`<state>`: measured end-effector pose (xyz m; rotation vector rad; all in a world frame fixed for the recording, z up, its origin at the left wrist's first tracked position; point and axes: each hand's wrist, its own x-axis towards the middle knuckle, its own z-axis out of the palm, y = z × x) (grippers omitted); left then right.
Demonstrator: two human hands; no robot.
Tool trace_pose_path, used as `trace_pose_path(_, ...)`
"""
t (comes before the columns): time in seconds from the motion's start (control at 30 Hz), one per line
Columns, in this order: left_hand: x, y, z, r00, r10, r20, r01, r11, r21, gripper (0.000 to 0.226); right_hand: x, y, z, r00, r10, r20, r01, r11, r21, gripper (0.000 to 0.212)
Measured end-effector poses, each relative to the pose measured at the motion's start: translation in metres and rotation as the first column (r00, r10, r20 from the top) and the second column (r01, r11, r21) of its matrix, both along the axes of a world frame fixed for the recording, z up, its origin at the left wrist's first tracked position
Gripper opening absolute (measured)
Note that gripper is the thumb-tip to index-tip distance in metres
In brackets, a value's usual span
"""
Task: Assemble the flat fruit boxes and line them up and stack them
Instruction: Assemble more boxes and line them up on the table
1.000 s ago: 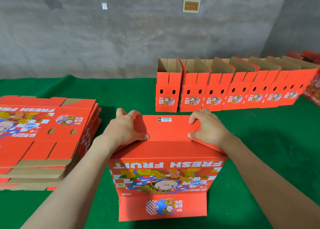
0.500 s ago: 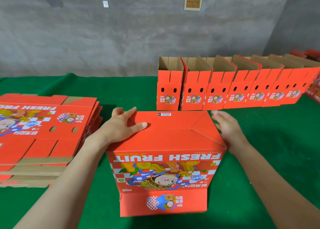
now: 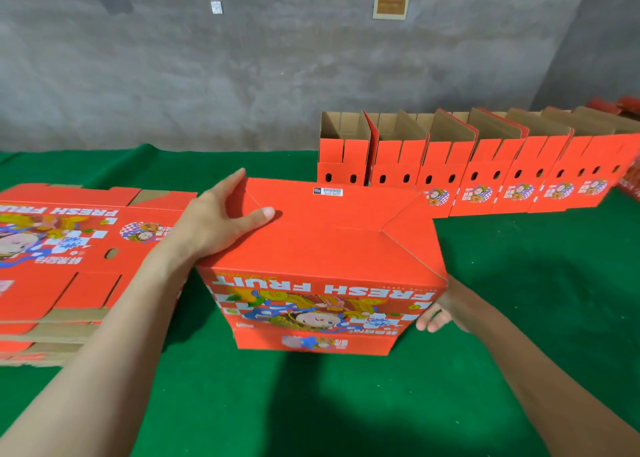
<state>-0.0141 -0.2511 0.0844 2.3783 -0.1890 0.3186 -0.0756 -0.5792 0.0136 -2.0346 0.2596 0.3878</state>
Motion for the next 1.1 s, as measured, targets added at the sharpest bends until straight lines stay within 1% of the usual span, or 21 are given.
trace_pose_path(0.07, 0.000, 0.003, 0.005, 0.996, 0.000, 0.086, 0.001, 1.000, -0.006, 0.090, 0.000, 0.002, 0.003, 0.998, 0.017, 0.055, -0.021, 0.996, 0.082, 0.013)
trace_pose_path(0.1, -0.001, 0.004, 0.006, 0.993, 0.002, 0.117, -0.001, 1.000, -0.010, 0.091, 0.002, 0.004, 0.003, 0.999, 0.002, 0.051, -0.009, 0.993, 0.119, 0.019)
trace_pose_path(0.2, -0.002, 0.007, 0.001, 0.982, -0.001, 0.188, 0.003, 1.000, -0.013, 0.093, 0.004, 0.011, 0.006, 0.996, -0.084, -0.031, 0.089, 0.979, 0.183, 0.039)
trace_pose_path(0.3, -0.003, 0.009, -0.008, 0.975, -0.005, 0.223, 0.015, 0.999, -0.043, 0.090, 0.005, 0.016, 0.011, 0.991, -0.133, -0.015, 0.133, 0.962, 0.240, 0.049)
trace_pose_path(0.37, 0.000, 0.011, -0.017, 0.975, -0.011, 0.220, 0.030, 0.996, -0.084, 0.080, 0.008, 0.014, 0.013, 0.989, -0.145, 0.027, 0.135, 0.964, 0.231, 0.054)
trace_pose_path(0.43, 0.005, 0.011, -0.026, 0.976, 0.029, 0.215, -0.001, 0.992, -0.129, 0.059, 0.009, 0.012, 0.015, 0.987, -0.146, 0.072, 0.126, 0.966, 0.227, 0.051)
trace_pose_path(0.5, 0.009, 0.009, -0.034, 0.976, 0.104, 0.190, -0.074, 0.984, -0.161, 0.044, 0.010, 0.006, 0.017, 0.981, -0.166, 0.104, 0.120, 0.928, 0.352, 0.039)
trace_pose_path(0.53, 0.010, 0.008, -0.038, 0.975, 0.140, 0.174, -0.107, 0.977, -0.186, 0.041, 0.010, 0.003, 0.018, 0.979, -0.167, 0.120, 0.101, 0.901, 0.423, 0.044)
trace_pose_path(0.6, 0.011, 0.005, -0.045, 0.972, 0.183, 0.145, -0.141, 0.956, -0.258, 0.037, 0.009, -0.002, 0.019, 0.973, -0.154, 0.170, 0.054, 0.872, 0.486, 0.064)
trace_pose_path(0.63, 0.010, 0.003, -0.049, 0.975, 0.180, 0.130, -0.137, 0.948, -0.286, 0.036, 0.008, -0.003, 0.020, 0.966, -0.164, 0.198, 0.043, 0.863, 0.503, 0.068)
trace_pose_path(0.7, 0.009, -0.002, -0.055, 0.983, 0.160, 0.086, -0.123, 0.936, -0.330, 0.030, 0.008, -0.005, 0.023, 0.947, -0.198, 0.254, 0.036, 0.849, 0.527, 0.069)
trace_pose_path(0.8, 0.008, -0.008, -0.063, 0.988, 0.147, -0.049, -0.154, 0.897, -0.414, 0.026, 0.004, -0.002, 0.028, 0.911, -0.203, 0.360, -0.001, 0.871, 0.492, 0.064)
trace_pose_path(0.83, 0.008, -0.009, -0.066, 0.987, 0.131, -0.098, -0.159, 0.906, -0.392, 0.028, 0.003, 0.001, 0.028, 0.895, -0.198, 0.401, -0.011, 0.887, 0.462, 0.067)
trace_pose_path(0.9, 0.005, -0.013, -0.068, 0.987, 0.049, -0.153, -0.091, 0.956, -0.279, 0.038, 0.001, 0.011, 0.025, 0.852, -0.185, 0.490, -0.016, 0.926, 0.377, 0.071)
trace_pose_path(0.93, 0.003, -0.017, -0.068, 0.987, 0.008, -0.161, -0.047, 0.969, -0.242, 0.039, 0.002, 0.017, 0.022, 0.827, -0.166, 0.537, -0.028, 0.942, 0.334, 0.070)
trace_pose_path(0.97, 0.000, -0.022, -0.066, 0.989, -0.024, -0.145, -0.011, 0.971, -0.239, 0.037, 0.002, 0.023, 0.019, 0.803, -0.127, 0.582, -0.053, 0.958, 0.283, 0.070)
trace_pose_path(1.03, -0.005, -0.033, -0.060, 0.995, -0.064, -0.074, 0.040, 0.956, -0.291, 0.029, 0.004, 0.032, 0.008, 0.760, -0.034, 0.650, -0.100, 0.981, 0.168, 0.072)
trace_pose_path(1.1, -0.010, -0.042, -0.052, 0.996, -0.072, -0.049, 0.051, 0.936, -0.349, 0.035, 0.004, 0.038, -0.004, 0.747, 0.018, 0.665, -0.098, 0.992, 0.084, 0.070)
